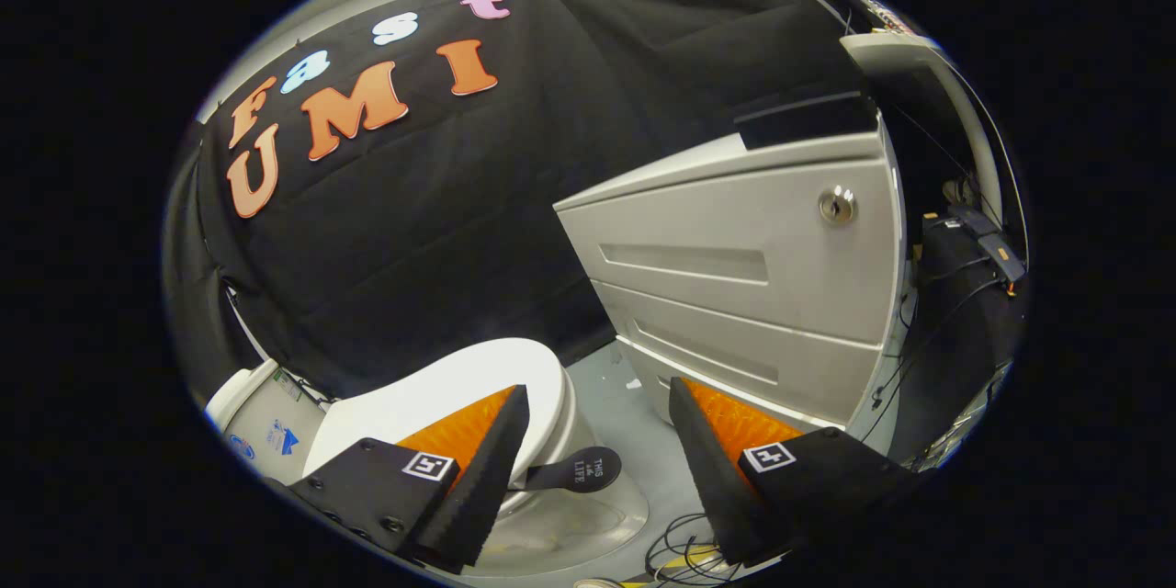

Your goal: Open the toilet lid.

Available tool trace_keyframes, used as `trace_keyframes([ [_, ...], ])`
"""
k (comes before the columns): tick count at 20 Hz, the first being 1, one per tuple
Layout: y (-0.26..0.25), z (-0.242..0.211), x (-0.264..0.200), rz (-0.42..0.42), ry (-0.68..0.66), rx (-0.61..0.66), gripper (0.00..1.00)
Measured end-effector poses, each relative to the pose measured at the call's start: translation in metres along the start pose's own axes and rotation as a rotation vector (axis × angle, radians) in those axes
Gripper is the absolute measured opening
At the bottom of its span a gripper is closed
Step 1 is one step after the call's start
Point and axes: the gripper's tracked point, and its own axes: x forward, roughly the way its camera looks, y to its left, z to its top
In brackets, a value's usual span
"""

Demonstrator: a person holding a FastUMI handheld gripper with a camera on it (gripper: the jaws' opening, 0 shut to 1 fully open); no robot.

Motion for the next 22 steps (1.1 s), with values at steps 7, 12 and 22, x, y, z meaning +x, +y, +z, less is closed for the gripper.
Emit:
trace_keyframes([
  [7, -0.014, -0.050, 0.000, 0.014, 0.187, 0.195, 0.97],
  [12, -0.014, -0.067, 0.007, 0.028, 0.256, 0.314, 0.82],
  [22, 0.005, -0.068, 0.004, 0.112, 0.282, 0.506, 0.35],
])
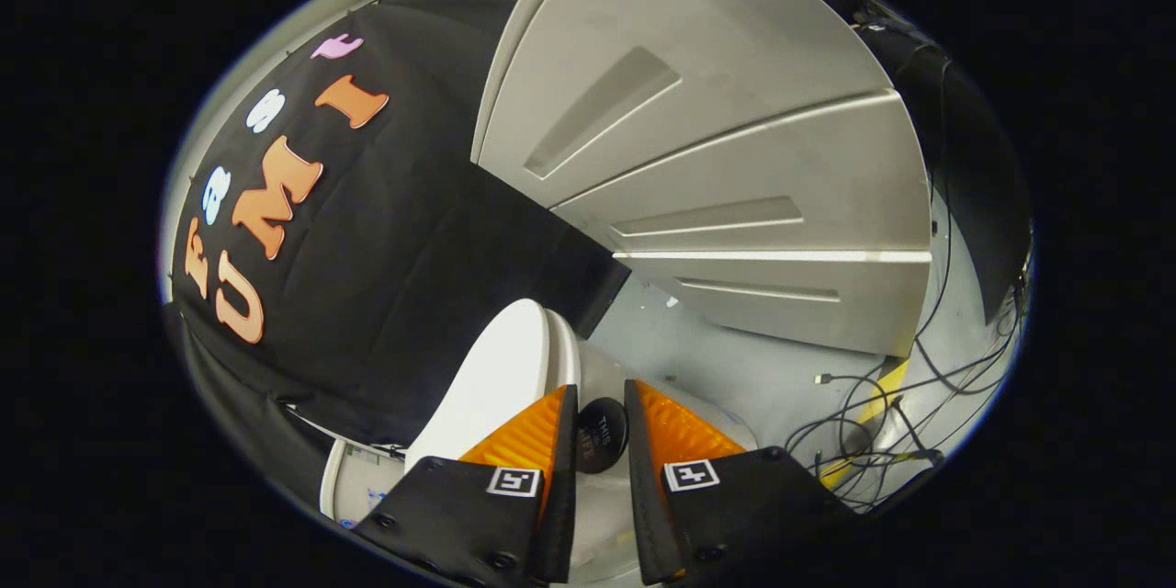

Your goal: Open the toilet lid.

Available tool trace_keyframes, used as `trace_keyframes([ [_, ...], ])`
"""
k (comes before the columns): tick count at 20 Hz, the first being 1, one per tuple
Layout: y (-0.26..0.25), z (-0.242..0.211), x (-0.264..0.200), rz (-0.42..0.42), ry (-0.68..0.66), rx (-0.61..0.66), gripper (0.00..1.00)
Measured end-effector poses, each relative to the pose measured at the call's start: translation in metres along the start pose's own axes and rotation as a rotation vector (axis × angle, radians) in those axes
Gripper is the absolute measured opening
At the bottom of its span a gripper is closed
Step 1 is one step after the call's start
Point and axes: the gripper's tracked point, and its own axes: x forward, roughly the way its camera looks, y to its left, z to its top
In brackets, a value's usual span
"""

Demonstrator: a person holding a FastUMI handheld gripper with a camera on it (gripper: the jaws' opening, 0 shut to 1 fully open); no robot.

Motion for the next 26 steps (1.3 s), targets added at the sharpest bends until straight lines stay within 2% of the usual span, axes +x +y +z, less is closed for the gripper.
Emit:
trace_keyframes([
  [4, 0.002, -0.007, 0.002, 0.016, -0.011, 0.053, 0.35],
  [6, 0.004, -0.001, -0.002, 0.019, -0.018, 0.075, 0.21],
  [8, 0.007, -0.001, -0.009, 0.030, -0.022, 0.079, 0.21],
  [9, 0.010, 0.002, -0.008, 0.020, -0.028, 0.091, 0.10],
  [16, 0.034, 0.011, -0.019, -0.006, -0.019, -0.018, 0.09],
  [20, 0.064, 0.038, -0.013, 0.002, -0.118, -0.086, 0.09],
  [26, 0.112, 0.043, -0.036, 0.056, -0.108, 0.007, 0.09],
])
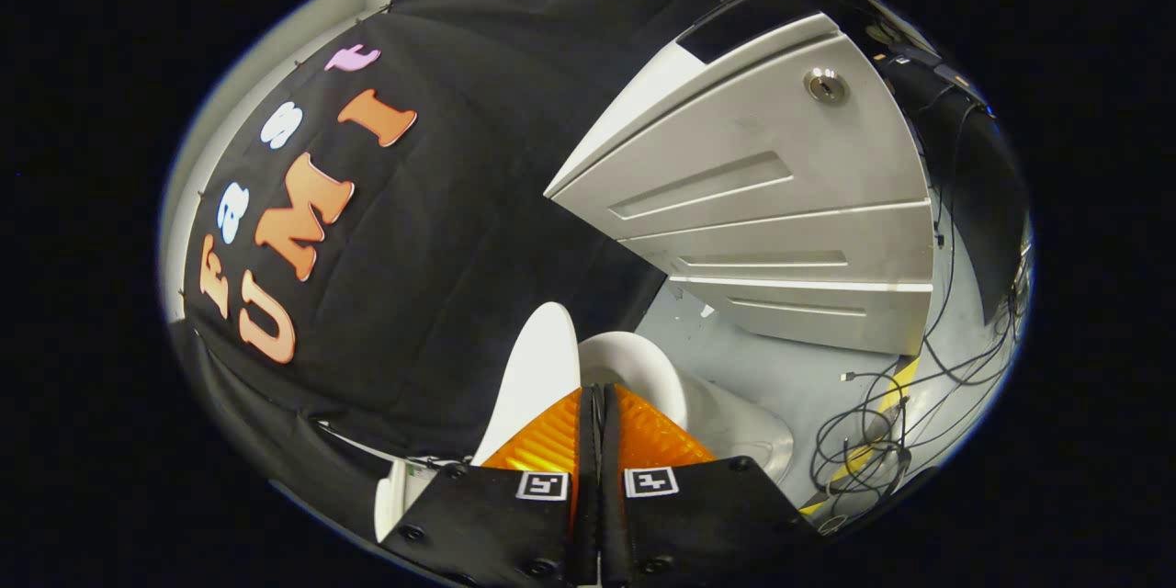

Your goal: Open the toilet lid.

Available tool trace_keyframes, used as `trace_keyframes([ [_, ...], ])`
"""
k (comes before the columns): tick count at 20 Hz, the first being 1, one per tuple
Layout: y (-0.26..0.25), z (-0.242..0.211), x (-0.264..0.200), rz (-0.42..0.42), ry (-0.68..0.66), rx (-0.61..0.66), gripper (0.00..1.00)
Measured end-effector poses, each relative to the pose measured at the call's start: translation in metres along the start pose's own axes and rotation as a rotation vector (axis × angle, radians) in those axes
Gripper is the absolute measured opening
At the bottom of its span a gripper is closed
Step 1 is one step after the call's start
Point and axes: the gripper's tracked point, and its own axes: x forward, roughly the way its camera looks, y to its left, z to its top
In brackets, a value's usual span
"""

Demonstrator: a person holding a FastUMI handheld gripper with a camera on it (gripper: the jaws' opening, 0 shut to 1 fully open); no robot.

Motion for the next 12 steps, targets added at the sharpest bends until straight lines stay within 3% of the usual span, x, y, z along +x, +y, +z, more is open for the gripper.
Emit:
trace_keyframes([
  [6, 0.067, 0.019, -0.012, 0.045, -0.060, -0.135, 0.09],
  [12, 0.127, 0.022, -0.021, 0.094, -0.083, -0.170, 0.09],
])
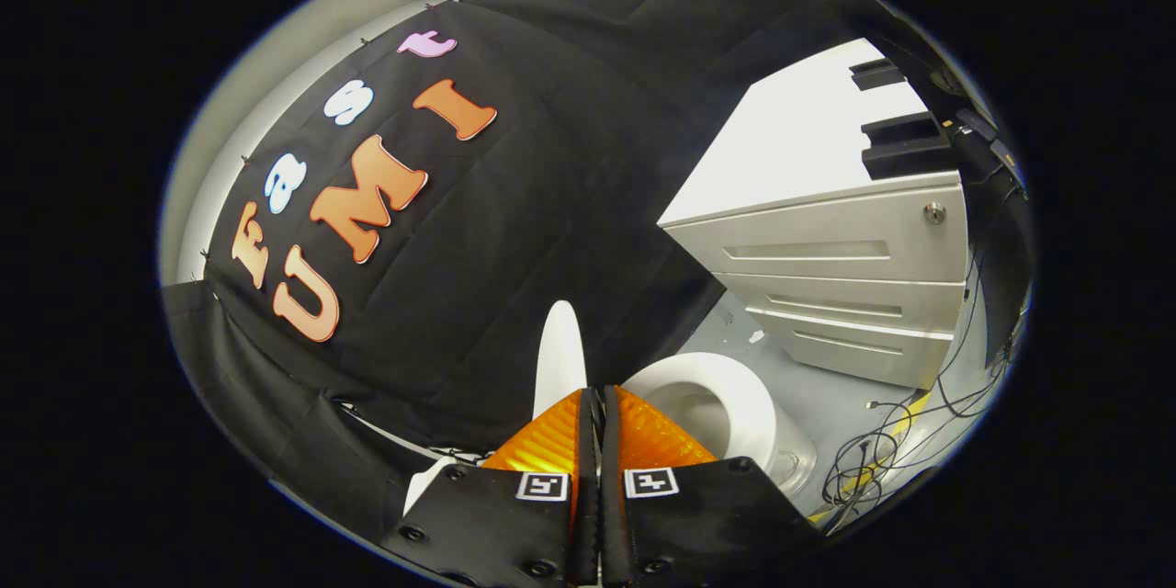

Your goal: Open the toilet lid.

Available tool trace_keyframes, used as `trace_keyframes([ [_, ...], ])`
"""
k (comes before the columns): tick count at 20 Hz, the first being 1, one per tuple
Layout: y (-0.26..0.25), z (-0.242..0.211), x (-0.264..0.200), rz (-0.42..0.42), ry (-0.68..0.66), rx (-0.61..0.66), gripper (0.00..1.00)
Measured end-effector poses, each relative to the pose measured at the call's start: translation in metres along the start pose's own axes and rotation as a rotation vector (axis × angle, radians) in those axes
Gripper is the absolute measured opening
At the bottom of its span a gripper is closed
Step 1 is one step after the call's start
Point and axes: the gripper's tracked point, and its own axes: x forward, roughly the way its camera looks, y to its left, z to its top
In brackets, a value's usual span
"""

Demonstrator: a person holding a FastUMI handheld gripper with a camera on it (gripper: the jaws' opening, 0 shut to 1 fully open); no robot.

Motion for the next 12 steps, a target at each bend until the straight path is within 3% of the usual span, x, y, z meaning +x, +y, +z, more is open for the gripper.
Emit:
trace_keyframes([
  [12, 0.106, -0.002, -0.016, 0.071, 0.010, -0.179, 0.09],
])
